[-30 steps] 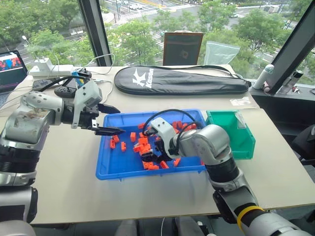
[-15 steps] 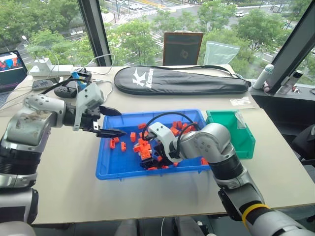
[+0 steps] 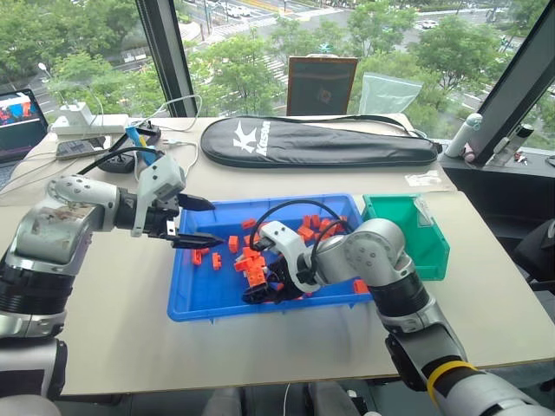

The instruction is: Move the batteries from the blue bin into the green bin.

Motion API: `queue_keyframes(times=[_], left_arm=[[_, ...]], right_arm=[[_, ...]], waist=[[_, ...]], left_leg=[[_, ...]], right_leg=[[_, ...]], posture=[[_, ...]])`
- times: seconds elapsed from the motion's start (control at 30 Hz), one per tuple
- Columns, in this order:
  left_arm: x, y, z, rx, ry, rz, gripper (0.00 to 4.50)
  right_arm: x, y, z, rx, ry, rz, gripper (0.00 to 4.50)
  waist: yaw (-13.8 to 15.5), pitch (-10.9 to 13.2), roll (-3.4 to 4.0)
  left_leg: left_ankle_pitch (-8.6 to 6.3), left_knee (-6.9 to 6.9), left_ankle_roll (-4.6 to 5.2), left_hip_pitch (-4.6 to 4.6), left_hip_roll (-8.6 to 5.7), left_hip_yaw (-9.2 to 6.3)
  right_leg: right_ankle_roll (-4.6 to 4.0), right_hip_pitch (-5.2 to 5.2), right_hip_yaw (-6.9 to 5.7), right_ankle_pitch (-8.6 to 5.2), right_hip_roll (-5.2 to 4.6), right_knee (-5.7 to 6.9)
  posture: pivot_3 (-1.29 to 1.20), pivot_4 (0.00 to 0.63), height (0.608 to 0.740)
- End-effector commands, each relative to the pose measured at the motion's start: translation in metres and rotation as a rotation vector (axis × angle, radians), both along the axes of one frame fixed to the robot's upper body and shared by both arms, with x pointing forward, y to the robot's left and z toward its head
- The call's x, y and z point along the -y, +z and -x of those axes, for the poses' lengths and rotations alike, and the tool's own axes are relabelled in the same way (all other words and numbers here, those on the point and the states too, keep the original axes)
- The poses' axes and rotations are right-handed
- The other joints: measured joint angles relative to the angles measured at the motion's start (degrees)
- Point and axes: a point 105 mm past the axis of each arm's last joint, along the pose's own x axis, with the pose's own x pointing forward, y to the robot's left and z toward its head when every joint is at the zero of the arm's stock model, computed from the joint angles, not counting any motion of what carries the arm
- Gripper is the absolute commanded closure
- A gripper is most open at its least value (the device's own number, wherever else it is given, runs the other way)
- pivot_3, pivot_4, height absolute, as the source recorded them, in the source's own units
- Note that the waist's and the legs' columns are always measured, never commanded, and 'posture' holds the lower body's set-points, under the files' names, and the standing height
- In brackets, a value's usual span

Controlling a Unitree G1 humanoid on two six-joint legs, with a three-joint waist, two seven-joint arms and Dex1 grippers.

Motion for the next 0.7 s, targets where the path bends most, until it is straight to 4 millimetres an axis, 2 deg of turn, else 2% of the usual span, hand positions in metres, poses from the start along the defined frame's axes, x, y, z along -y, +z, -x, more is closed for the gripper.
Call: queue_keyframes(times=[0.03, 0.07, 0.13, 0.23, 0.27, 0.33, 0.47, 0.6, 0.7], left_arm=[[0.003, 0.013, 0.001, 0.057, -0.014, -0.004, 0.0], [0.003, 0.013, 0.001, 0.058, -0.014, -0.003, 0.0], [0.003, 0.013, 0.001, 0.06, -0.015, -0.003, 0.0], [0.003, 0.013, 0.001, 0.06, -0.015, -0.003, 0.0], [0.003, 0.013, 0.0, 0.061, -0.015, -0.003, 0.0], [0.004, 0.013, 0.0, 0.061, -0.015, -0.001, 0.0], [0.006, 0.012, -0.001, 0.062, -0.018, 0.004, 0.0], [0.008, 0.011, -0.002, 0.062, -0.023, 0.012, 0.0], [0.01, 0.012, -0.004, 0.064, -0.027, 0.018, 0.0]], right_arm=[[-0.004, -0.002, 0.002, -0.033, -0.006, -0.029, 0.6], [-0.006, -0.002, 0.003, -0.043, -0.004, -0.037, 0.78], [-0.007, -0.004, 0.004, -0.054, -0.005, -0.042, 1.59], [-0.006, -0.004, 0.004, -0.055, -0.009, -0.045, 2.45], [-0.006, -0.004, 0.003, -0.052, -0.011, -0.046, 2.92], [-0.003, 0.0, 0.001, -0.042, -0.013, -0.051, 3.43], [0.003, 0.015, -0.002, -0.005, -0.009, -0.085, 3.49], [0.004, 0.047, 0.002, 0.046, 0.059, -0.181, 3.5], [0.019, 0.072, -0.003, 0.095, 0.059, -0.218, 3.5]], waist=[[-0.01, 0.0, 0.0], [-0.01, 0.0, 0.0], [0.01, 0.0, 0.0], [0.0, 0.0, 0.0], [0.0, 0.0, 0.0], [-0.01, 0.0, 0.0], [0.05, 0.0, 0.0], [0.14, 0.01, 0.01], [0.12, 0.01, 0.01]], left_leg=[[0.0, 0.0, 0.0, 0.0, 0.0, 0.0], [0.0, 0.0, 0.0, 0.0, 0.0, 0.0], [0.0, 0.0, 0.0, 0.0, 0.0, 0.0], [0.0, 0.0, 0.0, -0.01, 0.0, 0.0], [0.0, 0.0, 0.0, -0.01, 0.0, 0.0], [0.0, -0.01, 0.0, -0.01, 0.0, 0.0], [0.0, -0.01, 0.0, -0.01, -0.01, 0.0], [0.0, -0.01, 0.0, -0.03, -0.01, 0.0], [0.0, -0.01, 0.0, -0.02, 0.01, 0.0]], right_leg=[[0.0, 0.0, 0.0, 0.0, 0.0, 0.0], [0.0, 0.0, 0.0, 0.0, 0.0, 0.0], [0.0, 0.0, 0.0, 0.0, 0.0, 0.0], [0.0, 0.0, 0.0, 0.0, 0.0, -0.01], [0.0, 0.0, 0.0, 0.0, 0.0, -0.01], [0.0, 0.0, 0.0, 0.0, 0.0, -0.01], [0.0, 0.0, 0.0, 0.0, 0.0, -0.03], [0.0, -0.01, 0.0, 0.0, 0.0, -0.04], [0.0, 0.0, 0.0, 0.0, 0.0, -0.04]], posture=[[0.0, 0.15, 0.74], [0.0, 0.15, 0.74], [0.0, 0.15, 0.74], [0.0, 0.15, 0.74], [0.0, 0.15, 0.74], [0.0, 0.15, 0.74], [0.0, 0.15, 0.74], [0.0, 0.15, 0.74], [0.0, 0.15, 0.74]])
